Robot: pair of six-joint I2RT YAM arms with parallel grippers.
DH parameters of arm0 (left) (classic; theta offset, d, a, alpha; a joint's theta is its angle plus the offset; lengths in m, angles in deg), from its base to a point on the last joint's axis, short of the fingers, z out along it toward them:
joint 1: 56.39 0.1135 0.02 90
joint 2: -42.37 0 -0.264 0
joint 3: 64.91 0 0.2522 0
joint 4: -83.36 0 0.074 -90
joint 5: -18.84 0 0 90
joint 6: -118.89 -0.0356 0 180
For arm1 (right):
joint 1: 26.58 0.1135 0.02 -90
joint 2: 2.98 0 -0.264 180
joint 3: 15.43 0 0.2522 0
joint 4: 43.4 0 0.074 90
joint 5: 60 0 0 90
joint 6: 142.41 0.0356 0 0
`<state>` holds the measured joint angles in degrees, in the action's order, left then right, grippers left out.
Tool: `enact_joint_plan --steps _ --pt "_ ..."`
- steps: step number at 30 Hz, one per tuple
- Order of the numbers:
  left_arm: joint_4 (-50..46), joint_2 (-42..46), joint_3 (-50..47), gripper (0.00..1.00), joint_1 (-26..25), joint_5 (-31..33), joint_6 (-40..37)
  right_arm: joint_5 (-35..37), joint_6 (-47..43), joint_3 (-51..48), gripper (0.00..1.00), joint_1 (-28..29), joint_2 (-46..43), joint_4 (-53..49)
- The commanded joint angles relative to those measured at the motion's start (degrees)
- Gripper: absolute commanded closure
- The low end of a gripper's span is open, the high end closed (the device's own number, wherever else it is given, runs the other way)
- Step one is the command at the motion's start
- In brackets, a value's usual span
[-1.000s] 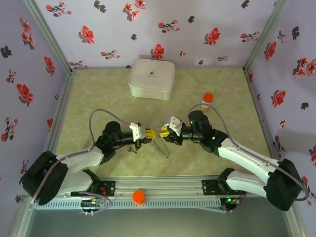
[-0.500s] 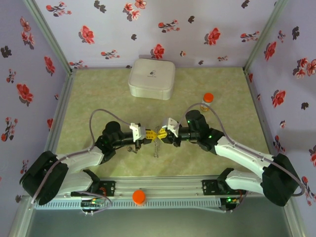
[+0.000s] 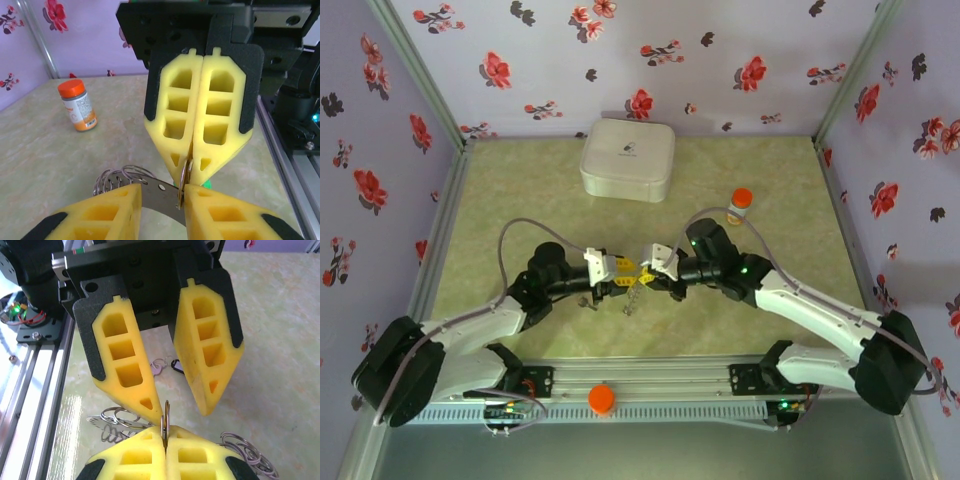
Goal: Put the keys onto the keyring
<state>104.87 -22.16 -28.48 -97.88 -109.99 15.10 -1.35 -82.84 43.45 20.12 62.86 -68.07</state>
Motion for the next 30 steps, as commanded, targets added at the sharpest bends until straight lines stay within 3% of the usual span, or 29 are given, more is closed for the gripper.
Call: enact_joint_plan --steps 1,9,11,13,14,17,30 --pt "-8.66 1.30 3.09 0.73 -0.93 1.12 -5.00 4.66 -5.73 4.97 1.00 1.92 1.81 -9.13" --pt "-11.86 1.17 4.97 1.00 -2.09 1.22 -7.67 4.97 -8.28 10.17 1.00 3.66 4.89 -14.05" --pt "-10.14 1.52 4.46 1.00 -2.10 1.12 -6.89 3.88 -7.49 9.76 1.00 3.59 4.42 -12.68" --pt "-7.04 2.10 3.13 1.00 -2.10 1.12 -5.67 4.02 -6.24 7.31 0.78 3.47 2.56 -8.78" --pt "-5.21 2.38 2.33 1.00 -2.10 1.16 -4.94 3.76 -5.49 4.87 0.72 2.87 0.85 -5.41" --pt "-0.50 2.48 0.52 1.00 -1.98 1.13 -2.60 0.62 -1.63 -0.73 0.65 0.05 -2.67 2.86" --pt "9.41 1.78 -3.07 1.00 -2.04 0.95 2.24 -2.93 4.56 -5.36 0.69 -1.46 -4.46 9.73"
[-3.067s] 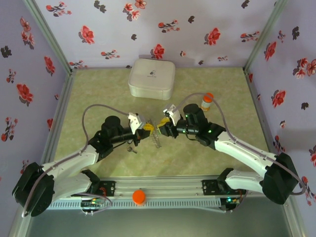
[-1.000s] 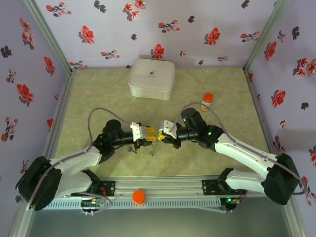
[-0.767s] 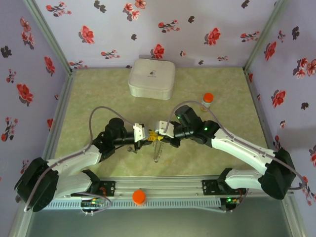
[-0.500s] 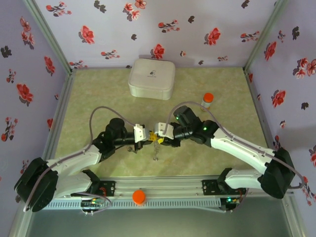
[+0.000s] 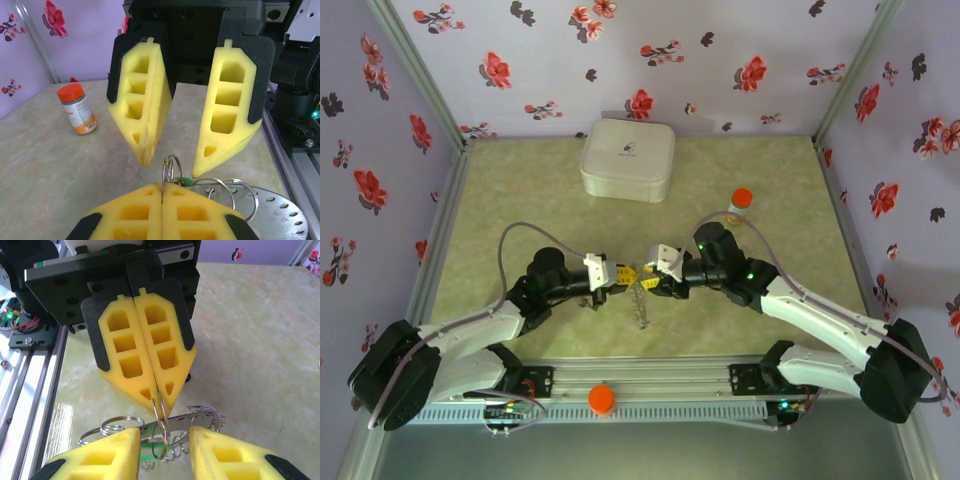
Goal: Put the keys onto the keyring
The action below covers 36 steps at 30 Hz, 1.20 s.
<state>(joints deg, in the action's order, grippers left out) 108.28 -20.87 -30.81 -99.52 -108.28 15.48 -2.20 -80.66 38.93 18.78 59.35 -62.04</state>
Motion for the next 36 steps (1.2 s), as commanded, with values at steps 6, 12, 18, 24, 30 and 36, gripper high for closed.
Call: enact_joint_plan --steps 6,12,18,24,30,36 --pt "6.74 0.14 -0.74 1.00 -0.37 -1.72 2.85 -2.99 2.70 -0.78 0.78 -0.10 -0.14 4.60" --pt "7.20 0.05 -0.66 1.00 -0.33 -2.15 3.58 -2.97 1.98 -0.53 0.88 -0.10 0.74 4.82" --pt "7.08 0.38 -0.90 0.75 -0.37 -0.87 3.91 -3.26 -0.51 1.59 1.00 -0.11 1.29 1.46" --pt "-3.26 1.24 1.18 0.67 -0.72 0.12 -0.74 0.96 -7.30 7.59 1.00 1.11 3.29 -11.01" --pt "-8.24 1.02 3.10 0.73 -0.91 0.30 -4.13 5.10 -12.96 13.83 1.00 3.18 6.98 -21.47" --pt "-9.78 1.07 3.99 0.81 -1.00 0.38 -5.17 6.71 -16.60 18.69 1.00 4.00 10.61 -26.78"
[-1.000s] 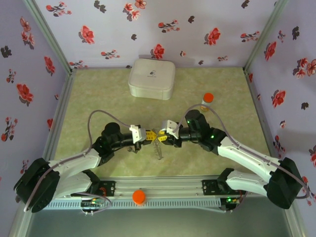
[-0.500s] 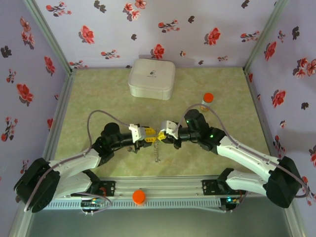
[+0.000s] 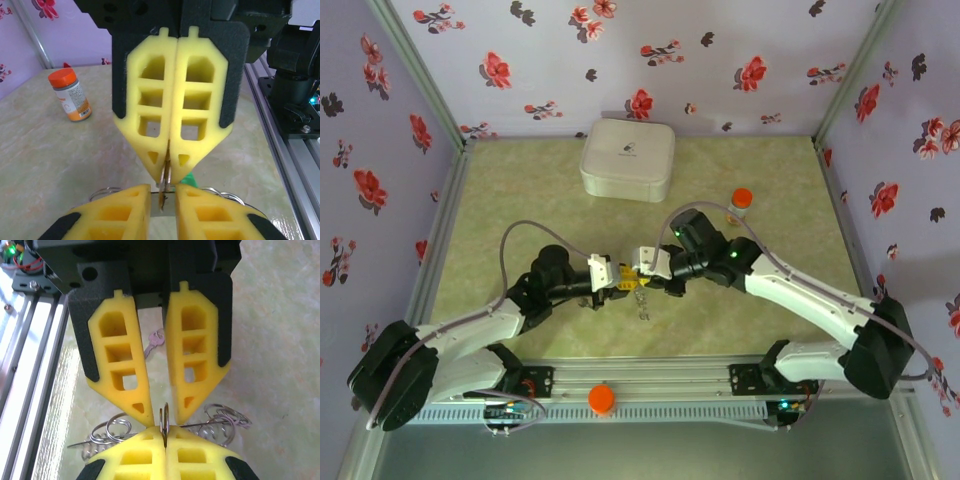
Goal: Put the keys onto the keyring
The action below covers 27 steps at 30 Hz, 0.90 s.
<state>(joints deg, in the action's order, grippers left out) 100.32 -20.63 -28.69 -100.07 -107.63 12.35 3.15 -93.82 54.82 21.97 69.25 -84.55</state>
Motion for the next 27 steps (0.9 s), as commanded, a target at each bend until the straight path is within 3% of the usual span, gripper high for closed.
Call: enact_joint_plan --steps 1,9,16,24,27 --pt "-2.26 0.89 2.01 0.82 -0.51 -0.34 -2.17 1.60 -4.04 3.29 1.00 1.00 1.23 -4.71" --pt "-2.51 0.70 2.40 0.82 -0.58 -0.27 -2.63 2.99 -5.07 5.53 1.00 2.39 3.92 -4.77" --pt "-2.27 1.13 2.50 1.00 -0.62 0.88 -3.99 2.13 -3.19 4.17 1.00 2.78 3.24 -2.68" --pt "2.78 1.61 0.66 1.00 -1.07 3.64 -5.92 -0.64 7.34 -6.69 0.67 -1.90 -5.51 10.75" --pt "5.14 1.02 -0.11 1.00 -1.10 3.85 -5.62 -0.42 10.36 -9.61 0.63 -3.48 -8.54 13.53"
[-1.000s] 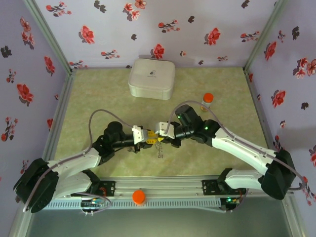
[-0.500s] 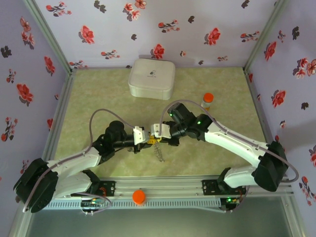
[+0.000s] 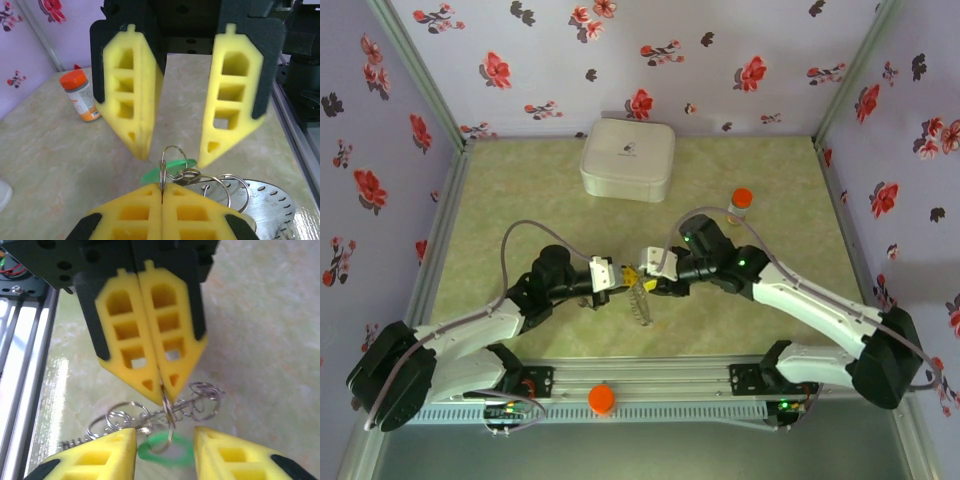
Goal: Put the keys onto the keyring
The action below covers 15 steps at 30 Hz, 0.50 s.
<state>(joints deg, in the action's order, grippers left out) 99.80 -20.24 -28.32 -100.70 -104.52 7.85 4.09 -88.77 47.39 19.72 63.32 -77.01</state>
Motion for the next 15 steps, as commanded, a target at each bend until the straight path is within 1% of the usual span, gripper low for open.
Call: enact_joint_plan --steps 1,5,11,13,15 --pt "6.83 0.31 -0.72 1.00 -0.44 0.83 -0.87 -1.25 6.36 -3.07 0.63 -1.54 -3.45 6.84" --pt "9.60 -0.29 -1.64 1.00 -0.35 1.11 0.77 -2.34 10.51 -6.05 0.64 -1.66 -5.45 10.36" --pt "9.92 0.12 -2.09 1.00 -0.42 2.31 1.09 -4.44 13.79 -7.37 0.71 -1.66 -5.91 12.41" --pt "10.06 0.12 -2.02 1.00 -0.51 2.67 0.91 -4.98 14.29 -7.33 0.71 -1.70 -5.74 12.96" --pt "10.35 -0.01 -2.00 1.00 -0.58 3.09 0.74 -5.48 14.96 -7.57 0.69 -1.66 -5.57 13.83"
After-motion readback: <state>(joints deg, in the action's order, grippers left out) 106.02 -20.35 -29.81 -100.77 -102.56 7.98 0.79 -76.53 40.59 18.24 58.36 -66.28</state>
